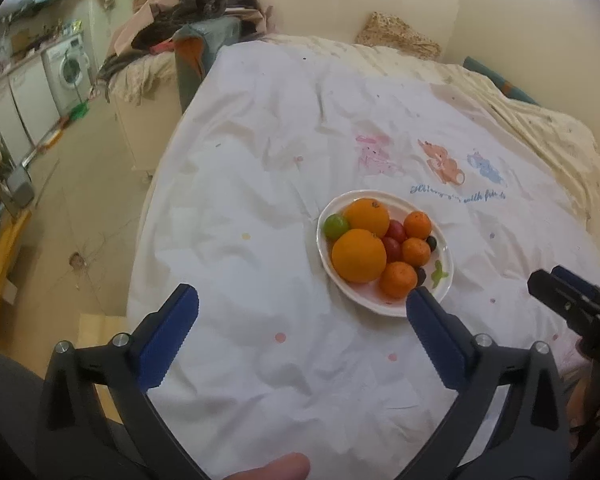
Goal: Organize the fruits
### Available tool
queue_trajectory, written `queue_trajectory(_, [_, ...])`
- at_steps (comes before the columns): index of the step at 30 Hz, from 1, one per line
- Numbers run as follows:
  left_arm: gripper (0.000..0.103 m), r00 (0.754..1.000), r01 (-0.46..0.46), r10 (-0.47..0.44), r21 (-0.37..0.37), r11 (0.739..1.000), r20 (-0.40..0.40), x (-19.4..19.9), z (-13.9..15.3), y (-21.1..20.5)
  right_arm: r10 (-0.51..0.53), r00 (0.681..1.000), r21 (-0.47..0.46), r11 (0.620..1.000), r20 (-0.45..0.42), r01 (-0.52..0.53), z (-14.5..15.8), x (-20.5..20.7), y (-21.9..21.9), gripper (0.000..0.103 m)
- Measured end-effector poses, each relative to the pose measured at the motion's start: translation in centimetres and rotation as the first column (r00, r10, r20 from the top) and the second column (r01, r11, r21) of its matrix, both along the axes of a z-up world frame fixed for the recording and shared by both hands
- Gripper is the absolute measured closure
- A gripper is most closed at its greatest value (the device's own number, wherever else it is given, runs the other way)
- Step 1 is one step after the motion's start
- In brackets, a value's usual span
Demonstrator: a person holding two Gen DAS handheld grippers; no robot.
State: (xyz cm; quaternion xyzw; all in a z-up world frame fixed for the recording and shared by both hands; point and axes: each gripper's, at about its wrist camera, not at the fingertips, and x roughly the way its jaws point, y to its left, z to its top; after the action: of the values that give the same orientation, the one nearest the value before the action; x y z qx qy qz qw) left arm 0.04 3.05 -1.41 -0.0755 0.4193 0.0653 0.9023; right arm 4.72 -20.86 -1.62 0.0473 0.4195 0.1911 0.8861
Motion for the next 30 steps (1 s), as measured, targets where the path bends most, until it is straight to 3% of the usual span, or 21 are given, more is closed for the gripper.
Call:
queue_trajectory(3, [0.0, 1.0, 0.003, -0.004, 0.042, 0.999, 0.024, 0.0, 0.1, -0.6, -0.001, 1.0, -0.056, 0.998, 0.023, 0.002, -0.4, -0.2, 0.9, 0.002])
queue_trajectory(7, [0.0, 0.999, -0.001, -0.002, 0.059, 0.998, 0.042, 0.0, 0.3, -0.9, 0.014, 0.999, -0.054, 0.998, 0.03, -0.013, -0.8, -0.2, 1.6, 0.0])
queue_trajectory(30, [0.0, 0.999, 0.009, -0.011, 0.049, 0.999, 0.047, 0.3, 0.3, -0.9, -0.009, 0.995, -0.072, 0.997, 0.096, 0.016, -0.2, -0.5, 1.8, 0.0])
